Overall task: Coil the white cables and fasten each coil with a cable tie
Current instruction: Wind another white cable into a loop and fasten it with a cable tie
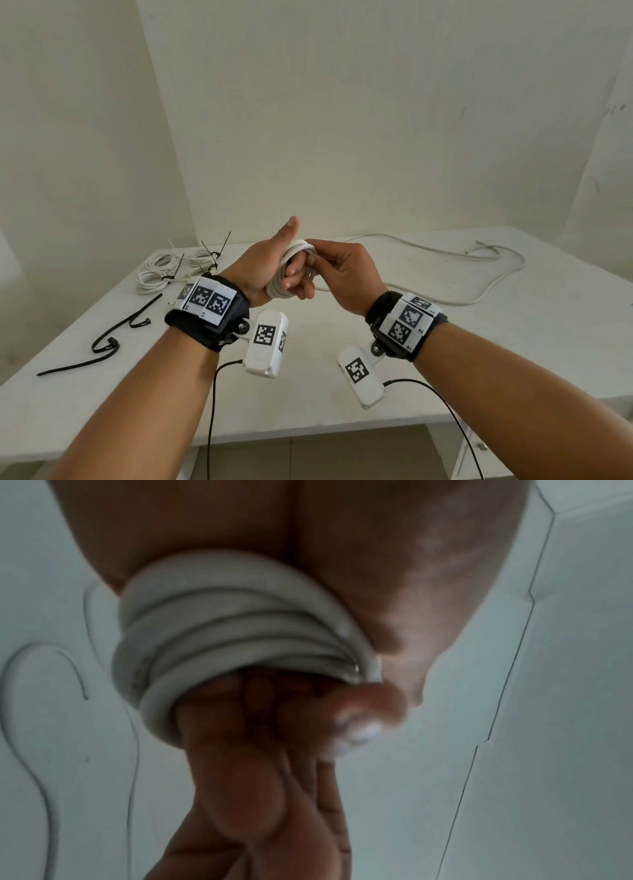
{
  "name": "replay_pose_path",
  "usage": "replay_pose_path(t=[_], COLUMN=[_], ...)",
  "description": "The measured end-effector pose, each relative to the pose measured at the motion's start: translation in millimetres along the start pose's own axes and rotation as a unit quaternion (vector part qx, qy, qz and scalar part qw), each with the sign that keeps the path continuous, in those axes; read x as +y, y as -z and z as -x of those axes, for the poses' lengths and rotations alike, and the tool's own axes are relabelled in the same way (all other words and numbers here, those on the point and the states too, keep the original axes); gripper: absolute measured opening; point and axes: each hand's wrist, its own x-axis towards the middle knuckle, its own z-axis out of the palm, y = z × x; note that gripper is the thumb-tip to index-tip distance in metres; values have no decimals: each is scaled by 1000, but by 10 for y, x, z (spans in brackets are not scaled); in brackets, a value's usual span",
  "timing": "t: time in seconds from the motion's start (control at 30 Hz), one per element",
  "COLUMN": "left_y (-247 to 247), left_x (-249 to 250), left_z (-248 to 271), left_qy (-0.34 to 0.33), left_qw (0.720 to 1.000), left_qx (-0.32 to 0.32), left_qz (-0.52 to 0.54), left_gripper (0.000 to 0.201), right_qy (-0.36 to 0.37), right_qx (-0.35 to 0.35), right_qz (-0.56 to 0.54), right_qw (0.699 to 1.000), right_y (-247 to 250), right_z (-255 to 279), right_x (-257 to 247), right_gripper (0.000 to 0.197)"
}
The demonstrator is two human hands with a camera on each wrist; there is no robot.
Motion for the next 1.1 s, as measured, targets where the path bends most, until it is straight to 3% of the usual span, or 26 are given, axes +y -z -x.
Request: replay_pose_path(t=[0.07,0.17,0.23,0.4,0.47,0.6,0.73,0.97,1.1], left_y=[9,82,118,132,121,63,190,685,1183], left_x=[16,-19,-60,-89,-128,-192,-224,-318,-346], left_z=[-2,-26,-40,5,5,10,92,542,1000], left_qy=[-4,-10,-10,16,-7,-38,-46,-36,-43], left_qw=[995,965,962,984,981,944,907,867,815], left_qx=[81,225,242,174,192,326,417,487,560], left_qz=[-53,-135,-123,24,24,-8,46,98,143], left_gripper=[73,70,65,37,32,30,40,24,24], right_qy=[-7,-13,-11,-20,-31,-56,-74,-83,-155], right_qx=[12,25,8,-48,-62,-57,-62,-176,-246], right_qz=[1,31,68,145,163,155,133,139,50], right_qw=[1000,999,998,988,984,985,986,971,955], right_y=[-44,-62,-63,-64,-79,-231,-526,-1090,-1541], right_z=[-13,-45,-80,-189,-232,-280,-249,-289,-363], right_x=[-5,2,-12,-55,-63,-123,-213,-325,-289], right_gripper=[22,23,19,23,25,27,22,17,26])
